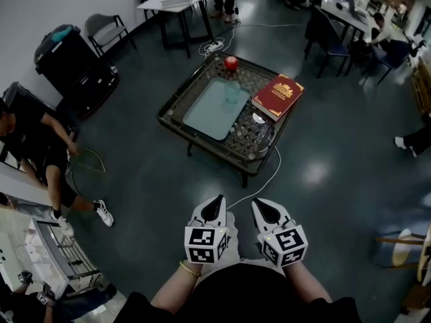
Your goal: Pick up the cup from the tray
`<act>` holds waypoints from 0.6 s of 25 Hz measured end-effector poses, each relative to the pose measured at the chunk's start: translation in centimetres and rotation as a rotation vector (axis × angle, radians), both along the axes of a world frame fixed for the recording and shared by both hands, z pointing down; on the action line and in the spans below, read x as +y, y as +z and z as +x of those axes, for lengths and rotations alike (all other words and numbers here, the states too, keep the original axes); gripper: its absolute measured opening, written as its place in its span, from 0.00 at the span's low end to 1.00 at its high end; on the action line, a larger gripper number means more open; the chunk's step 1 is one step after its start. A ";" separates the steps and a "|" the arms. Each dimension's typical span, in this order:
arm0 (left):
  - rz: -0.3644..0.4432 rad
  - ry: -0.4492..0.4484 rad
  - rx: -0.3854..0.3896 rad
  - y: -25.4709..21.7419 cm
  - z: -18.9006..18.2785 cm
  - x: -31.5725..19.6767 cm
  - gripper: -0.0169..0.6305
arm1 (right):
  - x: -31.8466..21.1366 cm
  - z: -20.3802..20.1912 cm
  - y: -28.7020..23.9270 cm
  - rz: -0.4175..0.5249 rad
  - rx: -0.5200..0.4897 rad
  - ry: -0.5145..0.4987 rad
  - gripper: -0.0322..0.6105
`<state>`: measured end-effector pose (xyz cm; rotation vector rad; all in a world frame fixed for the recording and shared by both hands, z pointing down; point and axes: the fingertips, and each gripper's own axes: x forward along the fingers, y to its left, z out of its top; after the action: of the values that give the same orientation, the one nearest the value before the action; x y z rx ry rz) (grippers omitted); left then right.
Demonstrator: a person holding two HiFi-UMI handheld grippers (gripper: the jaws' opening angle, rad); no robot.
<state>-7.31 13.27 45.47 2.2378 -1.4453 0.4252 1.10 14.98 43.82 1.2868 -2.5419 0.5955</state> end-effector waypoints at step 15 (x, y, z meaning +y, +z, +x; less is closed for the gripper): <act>0.015 0.076 -0.008 -0.5 -1.9 -11.7 0.04 | -11.1 -2.4 -0.4 -0.007 0.016 0.054 0.05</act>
<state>-9.18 1.60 44.98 2.3106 -1.3755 0.4500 -1.32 3.85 43.45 1.3558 -2.4973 0.6027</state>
